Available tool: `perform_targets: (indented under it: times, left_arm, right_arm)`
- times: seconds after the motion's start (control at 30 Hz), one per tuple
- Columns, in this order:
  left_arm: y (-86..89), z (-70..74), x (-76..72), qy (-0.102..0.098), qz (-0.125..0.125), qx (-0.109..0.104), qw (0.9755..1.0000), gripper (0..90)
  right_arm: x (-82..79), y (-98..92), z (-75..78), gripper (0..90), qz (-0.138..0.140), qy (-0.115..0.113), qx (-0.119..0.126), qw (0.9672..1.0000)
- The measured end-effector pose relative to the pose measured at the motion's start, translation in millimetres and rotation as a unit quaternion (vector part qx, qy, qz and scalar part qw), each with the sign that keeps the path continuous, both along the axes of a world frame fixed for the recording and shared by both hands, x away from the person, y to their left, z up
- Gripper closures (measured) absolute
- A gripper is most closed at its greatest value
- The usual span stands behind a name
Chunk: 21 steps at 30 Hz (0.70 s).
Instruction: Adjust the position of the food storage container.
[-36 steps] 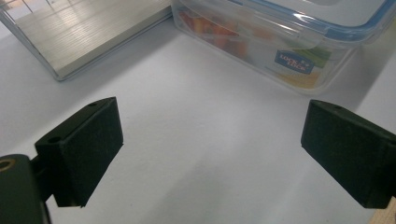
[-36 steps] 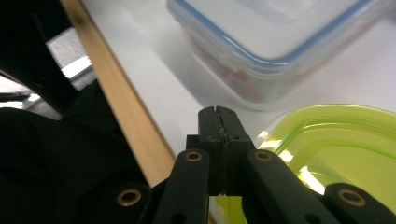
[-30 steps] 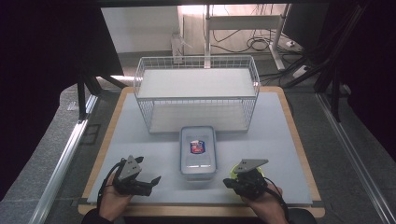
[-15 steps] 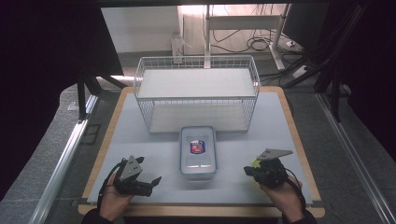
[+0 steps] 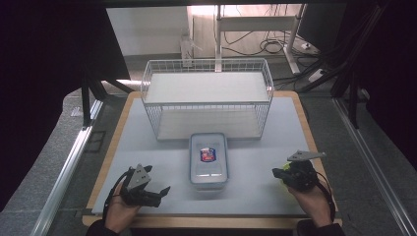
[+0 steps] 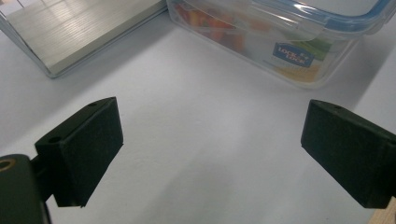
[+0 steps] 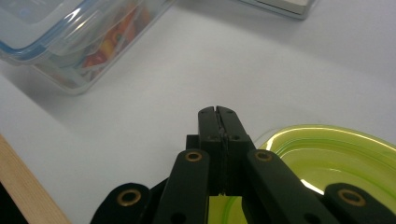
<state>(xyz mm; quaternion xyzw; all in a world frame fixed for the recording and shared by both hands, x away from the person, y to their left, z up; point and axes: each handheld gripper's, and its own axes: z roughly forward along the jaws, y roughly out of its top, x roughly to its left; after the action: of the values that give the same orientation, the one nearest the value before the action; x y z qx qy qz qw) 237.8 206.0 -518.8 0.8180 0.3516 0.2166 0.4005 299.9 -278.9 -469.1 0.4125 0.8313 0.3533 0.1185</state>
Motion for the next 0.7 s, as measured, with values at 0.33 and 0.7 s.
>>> perform_targets:
  times: [0.33,0.7]
  left_arm:
    - [-8.4,1.1,4.3,0.027,0.013,-0.004,0.9995,8.2]
    - [-43.4,-0.6,28.9,0.071,-0.075,-0.025,0.9944,84.5]
  right_arm:
    - [-7.7,9.1,4.7,85.1,0.0,-0.013,0.015,0.9998]
    - [-24.4,34.0,8.7,70.3,0.021,-0.048,0.024,0.9983]
